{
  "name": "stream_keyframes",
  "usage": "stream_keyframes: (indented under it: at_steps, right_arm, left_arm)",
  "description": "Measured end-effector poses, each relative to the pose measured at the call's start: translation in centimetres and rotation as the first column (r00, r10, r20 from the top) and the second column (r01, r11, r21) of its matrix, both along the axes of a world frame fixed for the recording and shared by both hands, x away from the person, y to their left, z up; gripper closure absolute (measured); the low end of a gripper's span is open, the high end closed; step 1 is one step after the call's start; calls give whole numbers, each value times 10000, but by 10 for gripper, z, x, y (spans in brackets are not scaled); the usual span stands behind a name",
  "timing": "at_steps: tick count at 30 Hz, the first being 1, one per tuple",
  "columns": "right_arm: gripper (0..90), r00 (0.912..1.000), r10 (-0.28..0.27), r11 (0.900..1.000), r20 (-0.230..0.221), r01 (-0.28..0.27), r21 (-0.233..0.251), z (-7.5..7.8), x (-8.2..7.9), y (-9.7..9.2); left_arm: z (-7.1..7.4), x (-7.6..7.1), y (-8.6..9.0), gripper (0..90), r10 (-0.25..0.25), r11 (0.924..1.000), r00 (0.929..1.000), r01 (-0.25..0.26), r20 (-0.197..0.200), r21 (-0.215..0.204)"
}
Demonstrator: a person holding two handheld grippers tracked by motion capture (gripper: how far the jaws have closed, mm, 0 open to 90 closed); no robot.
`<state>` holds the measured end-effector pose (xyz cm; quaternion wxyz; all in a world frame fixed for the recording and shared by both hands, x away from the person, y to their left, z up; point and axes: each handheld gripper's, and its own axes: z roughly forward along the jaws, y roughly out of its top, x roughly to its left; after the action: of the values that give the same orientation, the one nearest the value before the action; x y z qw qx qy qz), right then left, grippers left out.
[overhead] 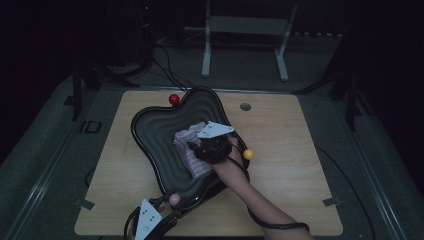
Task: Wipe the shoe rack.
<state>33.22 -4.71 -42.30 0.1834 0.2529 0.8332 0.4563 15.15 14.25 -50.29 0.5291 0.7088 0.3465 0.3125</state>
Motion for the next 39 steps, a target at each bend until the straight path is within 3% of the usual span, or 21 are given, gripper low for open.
stream_keyframes:
  at_steps: [11, 18, 25, 39]
  right_arm:
    - [649, 9990, 213, 9997, -400, -209, 91, -15, -24, -20]
    - [653, 9951, 467, 9985, -875, -491, -255, -20, -36, -32]
    - [654, 9975, 314, 9990, -640, -334, -291, -28, -49, -39]
    - [652, 9971, 503, 9978, -573, -527, -408, -29, -49, -44]
  left_arm:
    - [0, 0, -1, 599, 52, 10000, 10000, -52, -15, -17]
    - [-1, 0, -1, 599, 61, 10000, 10000, -61, 16, -36]
    - [0, -1, -1, 598, 93, 10000, 10000, -93, 18, -11]
    - [0, -1, -1, 599, 78, 10000, 10000, -78, -8, 12]
